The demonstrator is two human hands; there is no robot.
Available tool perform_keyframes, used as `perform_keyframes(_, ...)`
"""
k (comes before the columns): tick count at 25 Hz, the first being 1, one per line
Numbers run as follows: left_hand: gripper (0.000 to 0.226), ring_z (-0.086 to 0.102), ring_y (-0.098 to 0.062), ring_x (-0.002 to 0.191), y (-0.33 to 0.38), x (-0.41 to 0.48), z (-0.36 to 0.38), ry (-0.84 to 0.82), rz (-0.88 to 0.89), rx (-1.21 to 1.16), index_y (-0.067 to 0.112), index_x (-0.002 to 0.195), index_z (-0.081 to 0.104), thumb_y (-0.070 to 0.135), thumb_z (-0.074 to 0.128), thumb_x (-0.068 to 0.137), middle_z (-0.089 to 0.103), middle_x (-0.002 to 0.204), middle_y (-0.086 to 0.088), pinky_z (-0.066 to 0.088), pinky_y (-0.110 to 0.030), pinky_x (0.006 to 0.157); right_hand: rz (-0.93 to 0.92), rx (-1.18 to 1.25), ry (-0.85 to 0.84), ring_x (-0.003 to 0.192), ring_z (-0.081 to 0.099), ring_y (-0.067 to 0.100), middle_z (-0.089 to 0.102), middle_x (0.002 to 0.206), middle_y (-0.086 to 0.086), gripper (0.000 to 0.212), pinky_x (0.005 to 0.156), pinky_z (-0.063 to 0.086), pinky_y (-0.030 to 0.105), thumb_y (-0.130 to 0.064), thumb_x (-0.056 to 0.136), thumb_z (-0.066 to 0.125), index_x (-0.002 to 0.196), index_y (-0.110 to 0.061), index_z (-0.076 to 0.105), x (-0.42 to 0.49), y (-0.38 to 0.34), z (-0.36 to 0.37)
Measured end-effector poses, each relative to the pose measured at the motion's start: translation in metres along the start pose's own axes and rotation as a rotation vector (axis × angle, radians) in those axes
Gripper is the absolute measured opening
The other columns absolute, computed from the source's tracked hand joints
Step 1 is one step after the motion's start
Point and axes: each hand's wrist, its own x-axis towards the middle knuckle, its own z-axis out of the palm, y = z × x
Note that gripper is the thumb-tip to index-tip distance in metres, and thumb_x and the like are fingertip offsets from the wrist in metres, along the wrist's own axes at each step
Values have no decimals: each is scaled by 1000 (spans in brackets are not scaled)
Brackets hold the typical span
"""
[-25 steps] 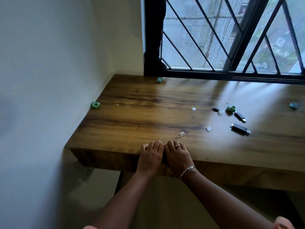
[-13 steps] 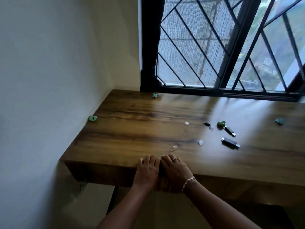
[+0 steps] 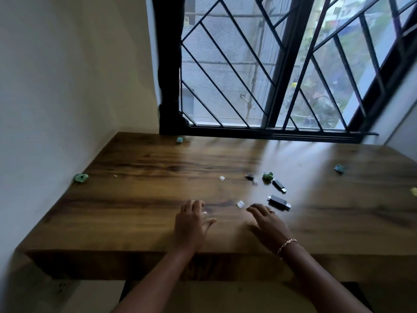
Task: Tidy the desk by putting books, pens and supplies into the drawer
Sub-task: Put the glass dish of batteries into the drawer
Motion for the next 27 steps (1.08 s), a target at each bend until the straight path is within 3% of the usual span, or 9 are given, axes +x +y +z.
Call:
perform_keyframes(3, 49, 59, -29, 96, 6, 25, 7, 27, 8, -18, 10, 103, 63, 38, 80, 66, 61, 103, -9, 50, -36, 76, 160, 65, 44, 104, 59, 34, 59, 120, 9, 43, 78, 53, 41, -14, 77, 71, 117, -8, 60, 17, 39, -2)
perform_keyframes(5, 51, 55, -27, 103, 8, 41, 11, -7, -1, -11, 11, 108, 61, 42, 75, 70, 59, 108, -7, 47, -36, 82, 224, 106, 61, 109, 56, 37, 57, 123, 12, 40, 82, 50, 42, -12, 80, 67, 119, -6, 59, 29, 65, -3)
perform_keyframes(9, 46, 53, -21, 103, 2, 66, 9, -136, -98, -78, 13, 109, 59, 43, 70, 77, 57, 111, -4, 44, -31, 85, 282, 111, -110, 119, 49, 33, 44, 139, 5, 51, 94, 42, 36, -27, 87, 60, 134, -13, 45, 44, 105, -5)
perform_keyframes(13, 19, 59, -17, 79, -11, 69, -8, -141, -299, -200, 10, 96, 64, 27, 63, 87, 65, 90, -4, 42, -23, 67, 265, 152, -134, 113, 52, 35, 49, 134, 7, 50, 89, 45, 38, -27, 85, 63, 131, -12, 49, 41, 118, 4)
perform_keyframes(18, 24, 61, -16, 88, -14, 66, -20, -360, -443, -280, 15, 98, 65, 27, 72, 79, 67, 94, -3, 47, -25, 74, 195, 189, -37, 95, 60, 41, 61, 116, 15, 37, 71, 51, 44, -11, 79, 69, 116, -6, 63, 43, 125, 10)
perform_keyframes(22, 32, 57, -13, 92, -10, 63, -18, -480, -368, -132, 22, 93, 61, 28, 81, 68, 62, 97, 3, 49, -30, 82, 197, 267, 12, 95, 61, 41, 64, 113, 16, 39, 73, 50, 43, -4, 75, 72, 114, -5, 65, 51, 126, 9)
perform_keyframes(27, 21, 55, -10, 90, -8, 63, -12, -525, -268, 61, 33, 73, 53, 26, 72, 77, 62, 95, 6, 47, -28, 80, 46, 443, 130, 90, 63, 35, 66, 102, 16, 37, 77, 47, 33, -4, 70, 77, 106, -4, 68, 72, 106, 3)
